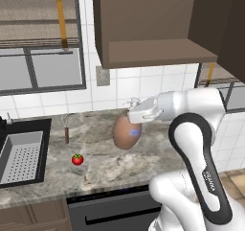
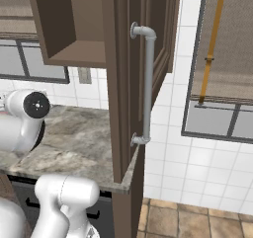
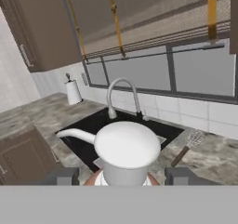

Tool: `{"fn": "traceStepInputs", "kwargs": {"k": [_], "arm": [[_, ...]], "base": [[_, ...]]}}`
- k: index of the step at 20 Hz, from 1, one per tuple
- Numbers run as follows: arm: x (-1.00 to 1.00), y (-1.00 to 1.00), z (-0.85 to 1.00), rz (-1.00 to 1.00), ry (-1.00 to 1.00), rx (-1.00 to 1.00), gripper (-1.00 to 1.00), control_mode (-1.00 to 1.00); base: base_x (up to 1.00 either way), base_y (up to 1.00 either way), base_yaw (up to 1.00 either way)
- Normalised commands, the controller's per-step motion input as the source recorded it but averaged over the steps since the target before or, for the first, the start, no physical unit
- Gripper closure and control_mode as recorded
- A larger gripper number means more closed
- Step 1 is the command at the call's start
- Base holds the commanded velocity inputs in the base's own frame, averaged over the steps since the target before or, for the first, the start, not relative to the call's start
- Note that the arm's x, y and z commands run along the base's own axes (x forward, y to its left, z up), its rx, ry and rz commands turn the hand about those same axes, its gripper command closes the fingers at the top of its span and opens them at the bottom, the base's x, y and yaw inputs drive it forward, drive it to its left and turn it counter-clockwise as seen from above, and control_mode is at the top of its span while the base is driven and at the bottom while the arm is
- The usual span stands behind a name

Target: Open the cabinet. Pick the soap dispenser and place it next to the sink. Then close the cabinet.

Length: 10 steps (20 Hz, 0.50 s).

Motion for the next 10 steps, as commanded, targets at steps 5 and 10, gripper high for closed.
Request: {"fn": "traceStepInputs", "kwargs": {"k": [5,10], "arm": [[0.30,0.69,-0.44,0.01,-0.06,-0.07,1.00,-1.00],[0.45,0.61,-0.33,0.00,0.00,-0.05,1.00,-1.00]], "base": [[0.00,0.00,0.00],[0.00,0.00,0.00]]}}
